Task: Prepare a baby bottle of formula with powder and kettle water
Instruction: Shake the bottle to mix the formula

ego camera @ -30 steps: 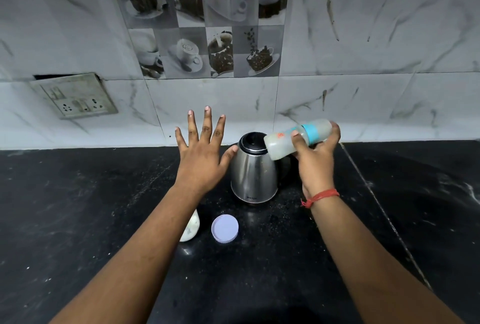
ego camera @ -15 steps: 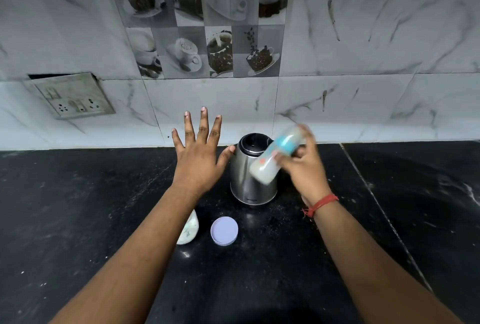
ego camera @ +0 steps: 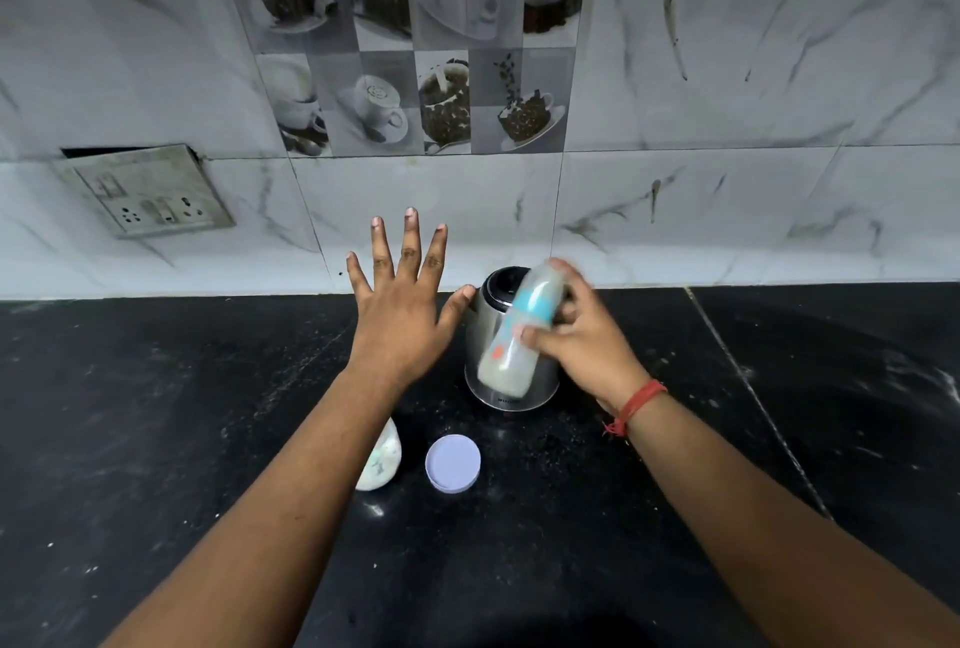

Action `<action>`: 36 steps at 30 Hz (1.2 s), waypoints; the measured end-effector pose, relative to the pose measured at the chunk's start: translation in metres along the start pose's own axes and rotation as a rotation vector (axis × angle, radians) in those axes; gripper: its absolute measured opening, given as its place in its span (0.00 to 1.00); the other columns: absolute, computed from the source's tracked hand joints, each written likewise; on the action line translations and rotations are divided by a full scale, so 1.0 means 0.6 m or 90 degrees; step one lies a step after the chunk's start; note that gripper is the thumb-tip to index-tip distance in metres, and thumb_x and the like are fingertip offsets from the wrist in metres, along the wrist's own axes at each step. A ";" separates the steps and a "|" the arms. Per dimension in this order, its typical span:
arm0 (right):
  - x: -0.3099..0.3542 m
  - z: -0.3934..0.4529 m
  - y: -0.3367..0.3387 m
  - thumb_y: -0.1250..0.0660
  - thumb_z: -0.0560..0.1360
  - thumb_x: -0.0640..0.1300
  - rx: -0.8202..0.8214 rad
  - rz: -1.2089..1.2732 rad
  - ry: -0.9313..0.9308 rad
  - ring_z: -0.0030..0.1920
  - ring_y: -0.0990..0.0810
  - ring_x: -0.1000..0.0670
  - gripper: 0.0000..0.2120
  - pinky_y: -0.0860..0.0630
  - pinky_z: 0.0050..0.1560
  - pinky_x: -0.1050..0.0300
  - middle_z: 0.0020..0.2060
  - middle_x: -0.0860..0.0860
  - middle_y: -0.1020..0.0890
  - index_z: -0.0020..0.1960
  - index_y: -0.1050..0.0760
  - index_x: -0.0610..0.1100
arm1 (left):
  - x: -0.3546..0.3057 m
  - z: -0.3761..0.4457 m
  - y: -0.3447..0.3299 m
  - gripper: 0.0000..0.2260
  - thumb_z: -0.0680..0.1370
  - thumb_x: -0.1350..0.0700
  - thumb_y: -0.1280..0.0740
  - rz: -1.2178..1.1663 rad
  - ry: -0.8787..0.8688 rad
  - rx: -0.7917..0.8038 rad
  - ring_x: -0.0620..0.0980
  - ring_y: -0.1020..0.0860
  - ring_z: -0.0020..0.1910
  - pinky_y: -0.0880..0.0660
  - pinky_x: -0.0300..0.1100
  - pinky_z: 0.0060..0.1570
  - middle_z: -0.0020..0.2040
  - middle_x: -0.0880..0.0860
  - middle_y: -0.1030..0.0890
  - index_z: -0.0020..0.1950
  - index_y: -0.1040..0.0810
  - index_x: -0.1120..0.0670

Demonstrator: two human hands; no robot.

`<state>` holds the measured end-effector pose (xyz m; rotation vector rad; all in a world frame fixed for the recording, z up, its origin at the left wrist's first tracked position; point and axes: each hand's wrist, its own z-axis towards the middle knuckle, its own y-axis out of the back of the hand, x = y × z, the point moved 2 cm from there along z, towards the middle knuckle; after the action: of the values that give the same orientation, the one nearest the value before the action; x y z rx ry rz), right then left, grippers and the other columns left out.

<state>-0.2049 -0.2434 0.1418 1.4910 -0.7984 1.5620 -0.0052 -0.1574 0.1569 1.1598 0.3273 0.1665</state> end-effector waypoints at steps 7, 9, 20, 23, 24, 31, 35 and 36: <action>0.027 0.008 0.036 0.27 0.76 0.36 -0.270 0.188 0.032 0.53 0.16 0.51 0.38 0.20 0.62 0.44 0.59 0.43 0.20 0.76 0.43 0.55 | 0.009 -0.002 -0.003 0.36 0.80 0.30 0.60 -0.004 0.015 0.006 0.60 0.70 0.81 0.64 0.68 0.77 0.83 0.51 0.68 0.84 0.61 0.44; 0.020 0.000 0.017 0.27 0.75 0.34 -0.100 0.055 -0.028 0.54 0.16 0.49 0.40 0.19 0.59 0.44 0.56 0.45 0.18 0.78 0.42 0.54 | 0.007 -0.002 -0.005 0.36 0.79 0.30 0.61 -0.006 0.012 0.012 0.60 0.70 0.81 0.63 0.69 0.77 0.83 0.51 0.67 0.84 0.61 0.44; 0.013 -0.001 0.012 0.23 0.70 0.35 -0.030 0.030 -0.022 0.52 0.15 0.46 0.40 0.20 0.61 0.41 0.53 0.44 0.16 0.71 0.34 0.63 | 0.005 -0.003 -0.008 0.36 0.79 0.30 0.60 -0.015 0.006 0.004 0.60 0.69 0.81 0.62 0.69 0.77 0.83 0.51 0.67 0.84 0.60 0.44; 0.027 0.010 0.041 0.25 0.73 0.37 -0.222 0.192 0.016 0.55 0.16 0.47 0.37 0.21 0.62 0.38 0.57 0.41 0.18 0.73 0.38 0.58 | 0.006 -0.005 -0.009 0.36 0.79 0.30 0.59 -0.026 0.009 0.001 0.61 0.68 0.82 0.61 0.70 0.77 0.84 0.51 0.66 0.85 0.58 0.44; 0.026 0.012 0.044 0.25 0.73 0.38 -0.266 0.209 0.028 0.55 0.16 0.48 0.37 0.21 0.62 0.37 0.59 0.42 0.19 0.74 0.40 0.56 | 0.006 -0.005 -0.011 0.36 0.79 0.30 0.60 -0.023 0.010 0.005 0.61 0.68 0.82 0.61 0.70 0.77 0.84 0.51 0.65 0.85 0.58 0.44; 0.016 0.015 0.026 0.24 0.71 0.37 -0.174 0.130 -0.019 0.54 0.15 0.46 0.38 0.20 0.61 0.37 0.54 0.44 0.16 0.70 0.36 0.63 | 0.006 -0.006 -0.014 0.36 0.79 0.30 0.60 -0.020 0.011 0.015 0.60 0.68 0.82 0.60 0.70 0.77 0.84 0.51 0.65 0.84 0.58 0.44; 0.010 0.007 0.022 0.25 0.73 0.37 -0.171 0.052 0.004 0.53 0.16 0.49 0.39 0.21 0.62 0.41 0.55 0.49 0.18 0.75 0.40 0.59 | 0.004 -0.006 -0.017 0.36 0.80 0.30 0.59 -0.012 0.000 0.016 0.61 0.68 0.82 0.61 0.71 0.77 0.84 0.51 0.64 0.84 0.58 0.44; 0.004 0.006 0.017 0.24 0.72 0.35 -0.094 0.018 -0.015 0.53 0.16 0.48 0.39 0.21 0.62 0.42 0.53 0.48 0.17 0.74 0.37 0.60 | 0.004 -0.005 -0.017 0.36 0.80 0.30 0.59 -0.010 -0.001 0.017 0.60 0.68 0.82 0.61 0.70 0.77 0.84 0.51 0.64 0.84 0.58 0.44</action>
<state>-0.2121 -0.2510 0.1454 1.3990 -0.9304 1.4754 -0.0045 -0.1582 0.1458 1.1832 0.3373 0.1479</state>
